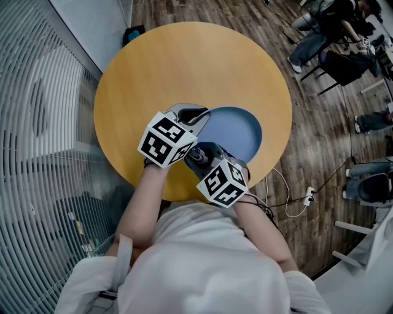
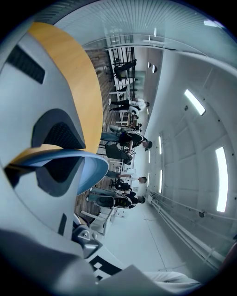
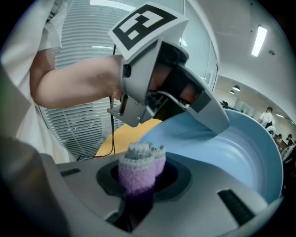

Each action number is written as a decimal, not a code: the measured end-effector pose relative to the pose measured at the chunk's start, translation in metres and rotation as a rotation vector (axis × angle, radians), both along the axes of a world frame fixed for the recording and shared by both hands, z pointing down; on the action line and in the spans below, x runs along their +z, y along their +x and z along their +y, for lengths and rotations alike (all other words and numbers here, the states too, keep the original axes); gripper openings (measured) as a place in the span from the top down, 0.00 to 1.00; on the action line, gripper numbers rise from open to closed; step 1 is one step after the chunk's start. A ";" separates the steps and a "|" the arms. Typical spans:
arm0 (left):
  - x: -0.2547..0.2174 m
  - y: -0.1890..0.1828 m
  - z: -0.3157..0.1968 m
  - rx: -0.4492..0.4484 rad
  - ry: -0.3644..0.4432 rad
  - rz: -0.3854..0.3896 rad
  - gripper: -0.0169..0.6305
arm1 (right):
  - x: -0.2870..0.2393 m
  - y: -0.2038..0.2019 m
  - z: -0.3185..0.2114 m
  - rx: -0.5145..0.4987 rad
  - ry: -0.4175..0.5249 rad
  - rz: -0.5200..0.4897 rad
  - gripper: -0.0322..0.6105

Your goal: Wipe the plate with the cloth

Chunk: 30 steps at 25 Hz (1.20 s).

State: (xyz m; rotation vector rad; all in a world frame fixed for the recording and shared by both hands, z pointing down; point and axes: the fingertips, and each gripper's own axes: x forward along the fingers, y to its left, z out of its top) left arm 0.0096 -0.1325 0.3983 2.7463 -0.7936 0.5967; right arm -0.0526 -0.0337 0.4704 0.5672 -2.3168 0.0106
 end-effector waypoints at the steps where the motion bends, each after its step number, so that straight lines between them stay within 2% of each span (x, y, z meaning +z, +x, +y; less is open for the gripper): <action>1: 0.000 -0.001 0.000 0.001 0.000 0.000 0.93 | 0.000 -0.001 0.002 -0.011 -0.002 -0.001 0.81; 5: 0.001 -0.001 0.000 0.004 -0.001 0.000 0.93 | 0.002 0.002 0.005 -0.028 -0.010 0.007 0.81; 10: 0.000 0.000 -0.001 0.005 0.002 -0.004 0.93 | 0.005 0.018 -0.001 0.009 0.007 0.031 0.81; 30: -0.001 -0.010 -0.006 -0.019 0.010 -0.014 0.93 | -0.001 0.110 -0.048 0.316 0.038 0.015 0.81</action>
